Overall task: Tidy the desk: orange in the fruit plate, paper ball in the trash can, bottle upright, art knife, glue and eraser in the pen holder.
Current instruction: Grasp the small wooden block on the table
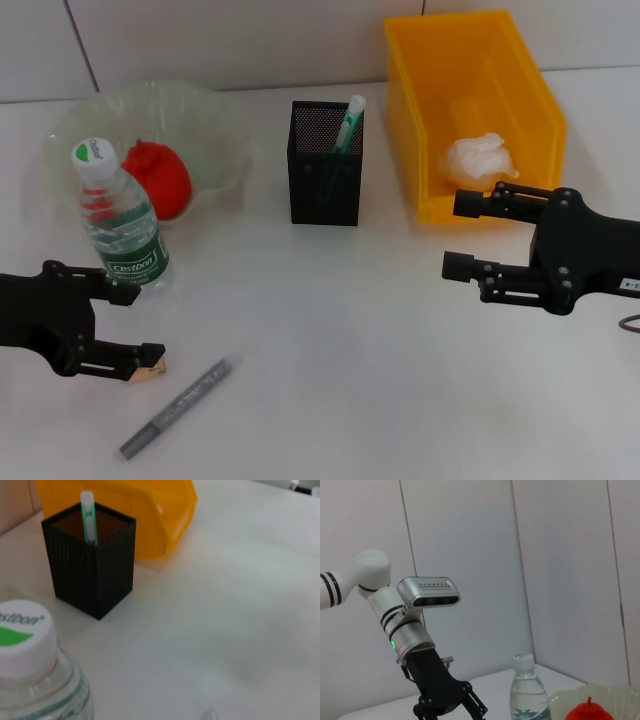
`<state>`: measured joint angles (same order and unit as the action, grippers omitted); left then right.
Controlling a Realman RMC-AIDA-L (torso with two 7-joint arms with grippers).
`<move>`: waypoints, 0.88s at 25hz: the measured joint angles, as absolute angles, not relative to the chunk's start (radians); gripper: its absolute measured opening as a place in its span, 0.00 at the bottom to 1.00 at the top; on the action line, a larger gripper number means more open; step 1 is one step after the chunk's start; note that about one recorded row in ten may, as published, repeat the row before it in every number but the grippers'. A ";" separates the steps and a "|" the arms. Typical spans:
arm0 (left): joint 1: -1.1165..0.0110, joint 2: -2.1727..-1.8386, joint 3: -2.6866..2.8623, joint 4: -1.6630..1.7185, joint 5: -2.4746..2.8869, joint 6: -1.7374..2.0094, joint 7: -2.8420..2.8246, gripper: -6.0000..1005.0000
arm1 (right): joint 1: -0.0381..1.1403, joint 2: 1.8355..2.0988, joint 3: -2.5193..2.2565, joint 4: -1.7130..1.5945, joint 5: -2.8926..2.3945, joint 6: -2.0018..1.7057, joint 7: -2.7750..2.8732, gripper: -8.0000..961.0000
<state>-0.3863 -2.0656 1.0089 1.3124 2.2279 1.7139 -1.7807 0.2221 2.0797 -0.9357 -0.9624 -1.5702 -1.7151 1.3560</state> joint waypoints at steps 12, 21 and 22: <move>-0.467 -2.068 1.096 1.331 2.402 1.704 -1.897 0.80 | 0.215 2.082 -0.936 -0.950 -1.568 -1.724 1.348 0.76; -0.499 -2.068 1.189 1.340 2.494 1.699 -1.947 0.80 | 0.212 2.080 -0.925 -0.913 -1.567 -1.728 1.321 0.76; -0.499 -2.068 1.194 1.344 2.494 1.695 -1.948 0.80 | 0.212 2.080 -0.925 -0.910 -1.567 -1.728 1.321 0.76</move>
